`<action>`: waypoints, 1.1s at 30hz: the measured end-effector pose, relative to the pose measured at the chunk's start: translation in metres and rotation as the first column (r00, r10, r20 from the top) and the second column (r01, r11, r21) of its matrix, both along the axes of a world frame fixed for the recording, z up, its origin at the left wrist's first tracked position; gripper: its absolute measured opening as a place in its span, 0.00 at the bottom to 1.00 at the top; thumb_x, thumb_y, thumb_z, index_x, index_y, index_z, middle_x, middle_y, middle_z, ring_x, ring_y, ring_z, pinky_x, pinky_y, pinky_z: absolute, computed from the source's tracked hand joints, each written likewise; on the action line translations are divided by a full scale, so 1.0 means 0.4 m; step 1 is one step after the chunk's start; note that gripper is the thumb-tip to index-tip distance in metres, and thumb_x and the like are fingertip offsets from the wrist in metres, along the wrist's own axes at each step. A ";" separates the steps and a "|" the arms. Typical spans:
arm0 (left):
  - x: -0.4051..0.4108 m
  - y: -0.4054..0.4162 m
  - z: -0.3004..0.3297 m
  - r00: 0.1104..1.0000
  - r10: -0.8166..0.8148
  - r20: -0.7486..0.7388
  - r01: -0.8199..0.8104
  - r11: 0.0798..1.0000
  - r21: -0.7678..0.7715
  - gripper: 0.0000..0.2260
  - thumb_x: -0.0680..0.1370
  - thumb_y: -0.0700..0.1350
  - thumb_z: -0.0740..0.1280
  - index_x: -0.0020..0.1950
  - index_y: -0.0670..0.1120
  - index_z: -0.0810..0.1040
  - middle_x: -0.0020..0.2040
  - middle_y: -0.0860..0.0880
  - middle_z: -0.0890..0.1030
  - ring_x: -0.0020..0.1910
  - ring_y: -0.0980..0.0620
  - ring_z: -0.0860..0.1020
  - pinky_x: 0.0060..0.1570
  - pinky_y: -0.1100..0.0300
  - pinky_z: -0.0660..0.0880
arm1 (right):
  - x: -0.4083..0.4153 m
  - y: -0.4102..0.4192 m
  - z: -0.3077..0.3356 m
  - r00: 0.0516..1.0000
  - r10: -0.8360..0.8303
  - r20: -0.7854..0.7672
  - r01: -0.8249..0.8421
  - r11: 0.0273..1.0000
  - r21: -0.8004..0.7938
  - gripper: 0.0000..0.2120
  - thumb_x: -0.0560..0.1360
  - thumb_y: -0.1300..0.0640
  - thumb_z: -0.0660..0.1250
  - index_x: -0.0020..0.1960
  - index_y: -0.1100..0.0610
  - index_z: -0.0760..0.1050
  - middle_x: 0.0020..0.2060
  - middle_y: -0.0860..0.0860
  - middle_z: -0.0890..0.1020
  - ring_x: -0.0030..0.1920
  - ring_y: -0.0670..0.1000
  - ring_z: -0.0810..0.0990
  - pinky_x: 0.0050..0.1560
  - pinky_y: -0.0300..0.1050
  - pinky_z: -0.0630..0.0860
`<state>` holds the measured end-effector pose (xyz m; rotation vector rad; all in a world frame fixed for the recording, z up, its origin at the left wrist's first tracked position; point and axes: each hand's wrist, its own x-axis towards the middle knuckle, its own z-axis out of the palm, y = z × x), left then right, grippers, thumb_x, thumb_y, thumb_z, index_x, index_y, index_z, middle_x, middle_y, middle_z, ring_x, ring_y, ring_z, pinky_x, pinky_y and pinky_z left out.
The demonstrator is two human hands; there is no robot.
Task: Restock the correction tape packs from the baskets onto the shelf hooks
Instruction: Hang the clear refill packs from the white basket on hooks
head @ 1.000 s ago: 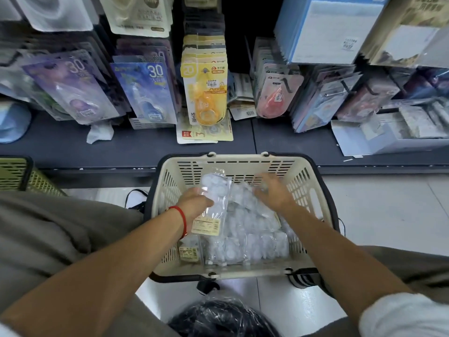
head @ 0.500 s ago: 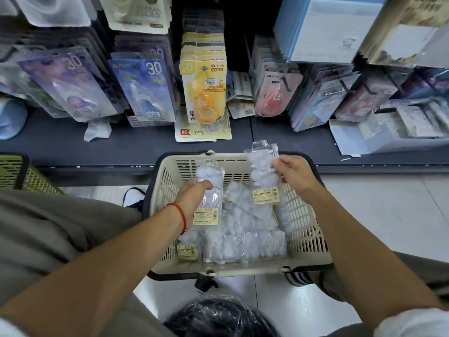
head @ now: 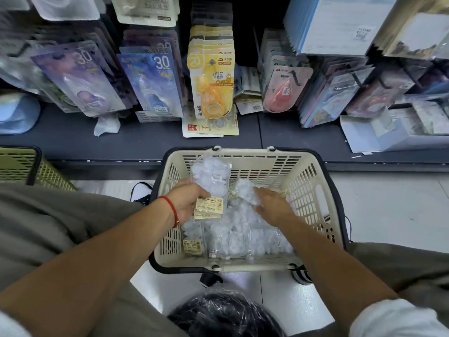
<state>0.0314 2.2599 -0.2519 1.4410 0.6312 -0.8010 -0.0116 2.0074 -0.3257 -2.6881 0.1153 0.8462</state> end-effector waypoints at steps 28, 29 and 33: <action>-0.012 -0.040 0.013 0.994 0.099 0.053 -0.097 0.995 -0.031 0.38 0.73 0.38 0.79 0.78 0.48 0.64 0.66 0.40 0.80 0.57 0.35 0.84 0.55 0.34 0.82 | -0.118 -0.085 0.045 0.974 0.055 -0.219 -0.054 0.999 0.008 0.21 0.76 0.54 0.77 0.65 0.56 0.74 0.61 0.55 0.78 0.58 0.53 0.78 0.61 0.48 0.77; -0.012 -0.043 0.015 0.993 0.103 0.050 -0.102 0.994 -0.036 0.38 0.73 0.37 0.79 0.78 0.48 0.64 0.64 0.41 0.81 0.54 0.36 0.85 0.50 0.36 0.84 | -0.131 -0.092 0.038 0.976 0.062 -0.209 -0.060 0.998 0.015 0.22 0.75 0.53 0.79 0.64 0.56 0.74 0.60 0.54 0.78 0.58 0.53 0.78 0.59 0.48 0.77; -0.007 -0.048 0.016 0.990 0.117 0.074 -0.113 0.992 -0.052 0.35 0.74 0.36 0.77 0.77 0.50 0.66 0.63 0.41 0.81 0.50 0.37 0.86 0.40 0.43 0.85 | -0.112 -0.115 0.059 0.977 0.088 -0.193 -0.070 0.993 0.096 0.13 0.75 0.52 0.79 0.52 0.51 0.76 0.47 0.49 0.76 0.51 0.53 0.77 0.49 0.44 0.74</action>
